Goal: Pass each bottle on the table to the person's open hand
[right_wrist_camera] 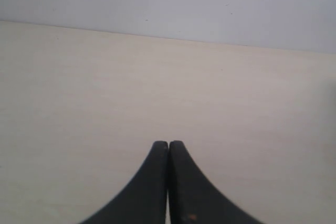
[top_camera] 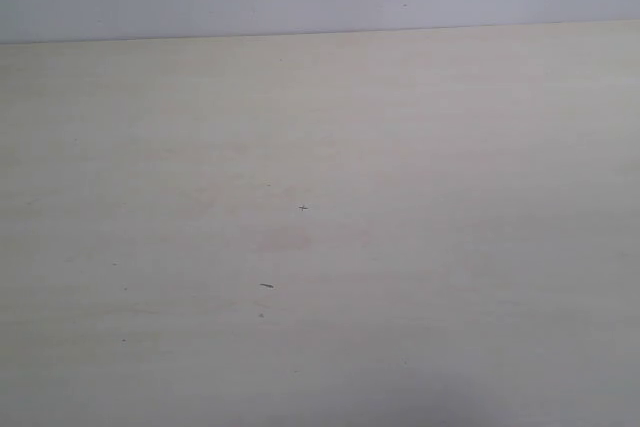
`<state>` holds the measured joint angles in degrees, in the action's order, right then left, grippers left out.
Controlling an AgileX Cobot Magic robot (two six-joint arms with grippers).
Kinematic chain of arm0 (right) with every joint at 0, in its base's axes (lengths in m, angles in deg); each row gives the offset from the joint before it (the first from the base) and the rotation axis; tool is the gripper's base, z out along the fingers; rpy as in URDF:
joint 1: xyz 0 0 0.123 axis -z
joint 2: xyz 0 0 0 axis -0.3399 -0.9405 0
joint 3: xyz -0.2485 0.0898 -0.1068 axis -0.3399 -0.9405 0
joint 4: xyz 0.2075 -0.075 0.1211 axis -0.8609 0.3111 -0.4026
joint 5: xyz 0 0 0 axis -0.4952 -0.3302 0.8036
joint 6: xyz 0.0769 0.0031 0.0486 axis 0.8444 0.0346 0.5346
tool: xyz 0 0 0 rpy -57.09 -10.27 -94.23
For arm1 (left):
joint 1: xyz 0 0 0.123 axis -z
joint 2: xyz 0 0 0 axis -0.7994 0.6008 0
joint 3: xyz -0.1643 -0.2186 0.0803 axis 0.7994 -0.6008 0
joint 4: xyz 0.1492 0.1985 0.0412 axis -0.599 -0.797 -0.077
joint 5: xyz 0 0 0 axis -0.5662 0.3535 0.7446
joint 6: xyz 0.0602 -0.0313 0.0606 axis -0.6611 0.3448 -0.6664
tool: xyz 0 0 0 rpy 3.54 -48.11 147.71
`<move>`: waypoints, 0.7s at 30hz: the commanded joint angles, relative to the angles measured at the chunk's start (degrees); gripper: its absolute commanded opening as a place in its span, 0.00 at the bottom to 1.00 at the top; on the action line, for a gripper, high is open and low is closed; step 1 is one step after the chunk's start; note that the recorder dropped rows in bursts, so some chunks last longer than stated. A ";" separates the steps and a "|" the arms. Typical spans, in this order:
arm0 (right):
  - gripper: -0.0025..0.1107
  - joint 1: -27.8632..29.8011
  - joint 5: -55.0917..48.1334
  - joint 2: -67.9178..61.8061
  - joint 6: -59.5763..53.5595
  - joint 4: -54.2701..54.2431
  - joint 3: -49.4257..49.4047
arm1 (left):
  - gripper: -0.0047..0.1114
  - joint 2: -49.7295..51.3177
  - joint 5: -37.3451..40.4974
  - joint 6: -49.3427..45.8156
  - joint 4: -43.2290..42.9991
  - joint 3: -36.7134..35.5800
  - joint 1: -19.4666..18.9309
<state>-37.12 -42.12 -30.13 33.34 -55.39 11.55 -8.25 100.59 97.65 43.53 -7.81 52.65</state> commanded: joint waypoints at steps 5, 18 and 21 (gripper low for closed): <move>0.02 0.34 0.12 0.34 -0.24 0.21 -0.13 | 0.04 -0.33 -0.23 -0.26 0.55 -0.20 -0.26; 0.02 0.34 0.12 0.34 -0.24 0.21 -0.13 | 0.04 -0.33 -0.23 -0.25 0.55 -0.20 0.50; 0.02 0.34 0.12 0.34 -0.24 0.21 -0.13 | 0.04 -0.33 -0.23 -0.25 0.55 -0.20 3.69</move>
<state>-37.12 -42.12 -30.13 33.34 -55.39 11.55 -8.25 100.69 97.65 43.53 -7.81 53.81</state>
